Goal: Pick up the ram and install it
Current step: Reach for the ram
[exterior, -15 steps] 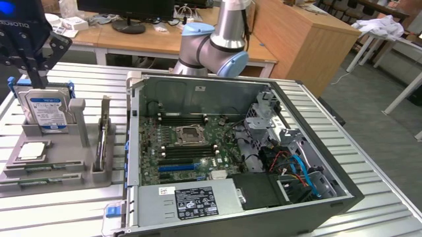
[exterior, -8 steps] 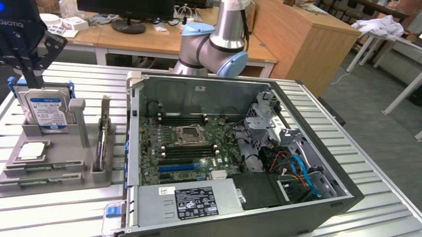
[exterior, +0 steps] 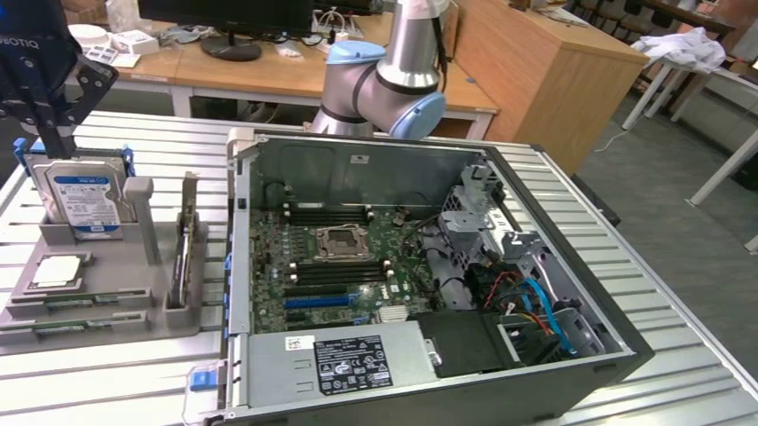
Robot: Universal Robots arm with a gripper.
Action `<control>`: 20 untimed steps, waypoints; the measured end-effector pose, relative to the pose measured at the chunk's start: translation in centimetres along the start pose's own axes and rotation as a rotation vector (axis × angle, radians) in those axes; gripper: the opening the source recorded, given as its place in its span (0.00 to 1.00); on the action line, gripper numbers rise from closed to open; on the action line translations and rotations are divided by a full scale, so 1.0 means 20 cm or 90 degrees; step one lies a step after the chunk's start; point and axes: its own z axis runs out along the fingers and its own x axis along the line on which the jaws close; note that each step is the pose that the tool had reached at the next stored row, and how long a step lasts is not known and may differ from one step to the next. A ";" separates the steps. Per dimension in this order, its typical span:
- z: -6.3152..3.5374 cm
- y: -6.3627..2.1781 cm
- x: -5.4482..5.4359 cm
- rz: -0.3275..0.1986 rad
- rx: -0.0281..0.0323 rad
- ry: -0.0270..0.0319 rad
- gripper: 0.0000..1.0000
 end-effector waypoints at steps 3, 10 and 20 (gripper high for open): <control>0.000 -0.005 0.00 0.000 0.0000 0.0000 0.11; -0.001 -0.026 0.00 0.000 0.0000 0.0000 0.11; -0.002 -0.049 0.00 0.000 0.0000 0.0000 0.11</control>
